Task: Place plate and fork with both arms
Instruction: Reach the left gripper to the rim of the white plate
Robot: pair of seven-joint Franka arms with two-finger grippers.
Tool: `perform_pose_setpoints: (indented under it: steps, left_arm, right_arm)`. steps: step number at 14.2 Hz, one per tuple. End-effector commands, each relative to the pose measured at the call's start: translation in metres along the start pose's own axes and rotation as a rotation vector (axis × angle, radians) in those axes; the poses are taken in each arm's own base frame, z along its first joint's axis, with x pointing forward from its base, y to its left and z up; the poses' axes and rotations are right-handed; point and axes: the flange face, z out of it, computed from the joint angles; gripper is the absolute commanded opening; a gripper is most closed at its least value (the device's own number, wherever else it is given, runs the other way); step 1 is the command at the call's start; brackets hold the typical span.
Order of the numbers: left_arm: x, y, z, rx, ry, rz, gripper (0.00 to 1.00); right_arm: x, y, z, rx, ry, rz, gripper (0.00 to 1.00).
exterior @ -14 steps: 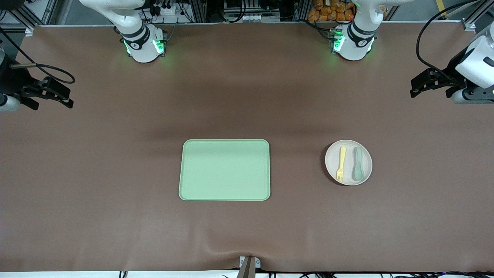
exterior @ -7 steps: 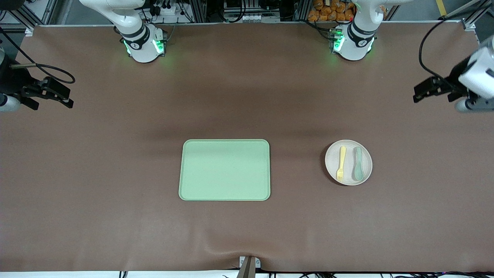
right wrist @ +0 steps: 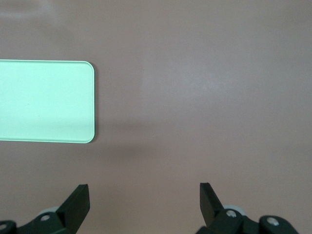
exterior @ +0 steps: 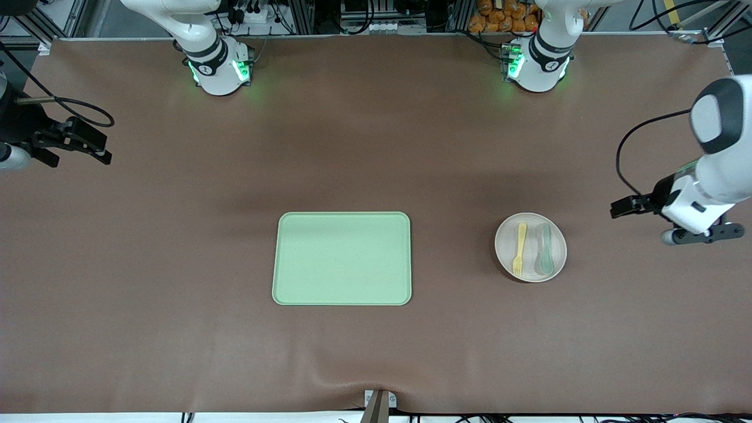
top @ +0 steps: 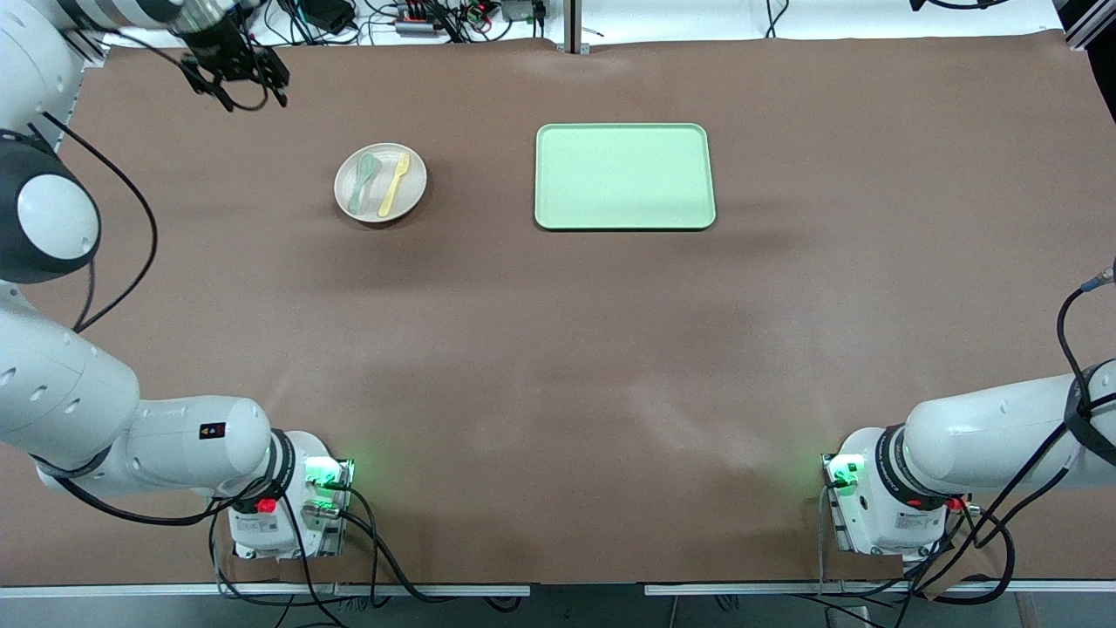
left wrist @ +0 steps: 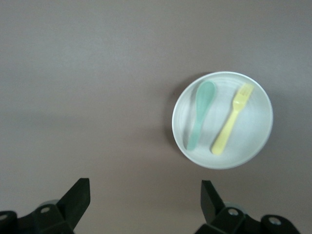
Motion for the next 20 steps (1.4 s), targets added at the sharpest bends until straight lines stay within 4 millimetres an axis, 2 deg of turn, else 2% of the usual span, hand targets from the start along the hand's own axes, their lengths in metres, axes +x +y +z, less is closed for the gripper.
perform_pose_setpoints:
  steps: [1, 3, 5, 8, 9, 11, 15, 19, 20]
  left_arm:
    - [-0.004, -0.01, 0.046, -0.029, 0.013, -0.025, 1.0]
    - [0.001, -0.01, 0.082, -0.105, -0.045, -0.074, 1.0]
    - [0.002, -0.012, 0.109, -0.169, -0.085, -0.081, 1.0]
    - [0.008, -0.043, 0.141, -0.225, -0.089, -0.062, 1.0]
    - [0.009, -0.049, 0.151, -0.254, -0.082, -0.053, 1.0]
    - [0.012, -0.053, 0.168, -0.278, -0.076, -0.037, 0.94]
    - [0.014, -0.041, 0.196, -0.34, -0.097, -0.084, 0.78]
    - [0.017, -0.03, 0.221, -0.341, -0.082, -0.089, 0.7]
    - [0.017, -0.03, 0.222, -0.34, -0.078, -0.09, 0.67]
  right_arm:
    - [-0.003, 0.003, -0.004, 0.0, 0.0, -0.008, 1.0]
    - [-0.003, 0.003, -0.004, 0.0, 0.0, -0.008, 1.0]
    - [-0.003, 0.003, -0.004, 0.0, 0.0, -0.008, 1.0]
    - [-0.004, 0.004, -0.003, 0.001, -0.006, -0.007, 1.0]
    - [-0.004, 0.003, -0.003, 0.001, -0.006, -0.008, 1.0]
    - [-0.004, 0.003, -0.003, 0.001, -0.008, -0.008, 1.0]
    - [-0.004, 0.003, -0.003, 0.001, -0.008, -0.008, 1.0]
    - [-0.004, 0.005, -0.003, 0.001, -0.008, -0.005, 1.0]
    - [-0.004, 0.005, -0.003, 0.001, -0.008, -0.005, 1.0]
